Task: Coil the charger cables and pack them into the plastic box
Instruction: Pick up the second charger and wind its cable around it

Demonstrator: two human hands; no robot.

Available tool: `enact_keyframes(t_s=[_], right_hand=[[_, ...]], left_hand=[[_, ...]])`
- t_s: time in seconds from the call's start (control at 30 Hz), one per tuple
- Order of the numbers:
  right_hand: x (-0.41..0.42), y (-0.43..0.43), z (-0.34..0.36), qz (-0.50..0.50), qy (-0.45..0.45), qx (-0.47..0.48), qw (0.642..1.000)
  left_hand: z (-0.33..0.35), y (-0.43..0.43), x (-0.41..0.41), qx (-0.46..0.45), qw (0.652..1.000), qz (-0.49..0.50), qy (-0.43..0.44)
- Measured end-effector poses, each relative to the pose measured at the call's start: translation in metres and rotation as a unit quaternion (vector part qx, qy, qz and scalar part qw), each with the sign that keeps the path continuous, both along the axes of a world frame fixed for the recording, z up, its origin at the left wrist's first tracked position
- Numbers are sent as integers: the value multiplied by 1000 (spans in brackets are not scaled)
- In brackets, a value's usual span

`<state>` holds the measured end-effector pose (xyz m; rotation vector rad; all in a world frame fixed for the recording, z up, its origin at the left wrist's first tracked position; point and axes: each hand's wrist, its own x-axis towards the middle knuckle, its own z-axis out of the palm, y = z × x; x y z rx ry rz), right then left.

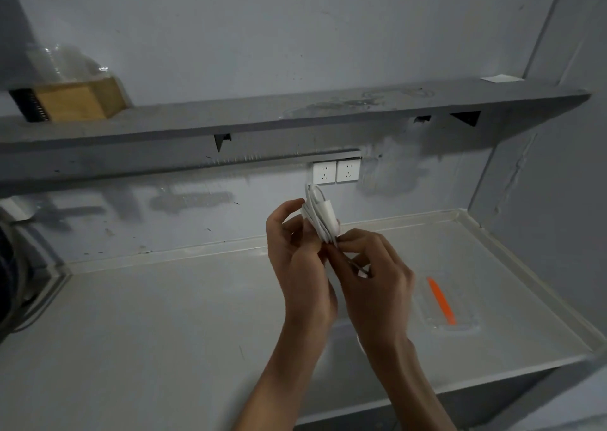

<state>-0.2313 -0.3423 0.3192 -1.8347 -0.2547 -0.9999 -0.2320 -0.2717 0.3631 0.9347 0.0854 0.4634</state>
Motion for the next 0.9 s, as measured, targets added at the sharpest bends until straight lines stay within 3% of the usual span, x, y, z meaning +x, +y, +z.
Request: enact_keyframes(t_s=[0.17, 0.33, 0.47, 0.6, 0.77, 0.9], right_hand=[[1, 6, -4, -1, -3, 19, 1000], [4, -7, -2, 1, -17, -31, 999], [13, -24, 5, 2, -69, -118, 991], [13, -44, 9, 15, -78, -163, 983], [10, -77, 23, 12, -51, -172, 984], [8, -68, 22, 5, -28, -136, 990]], left_hand=[[-1, -3, 1, 1, 1000, 24, -9], [-3, -5, 1, 32, 999, 35, -3], [1, -5, 2, 12, 1000, -17, 14], [2, -3, 1, 89, 994, -64, 18], [13, 11, 6, 253, 954, -159, 18], [17, 5, 3, 276, 954, -114, 9]])
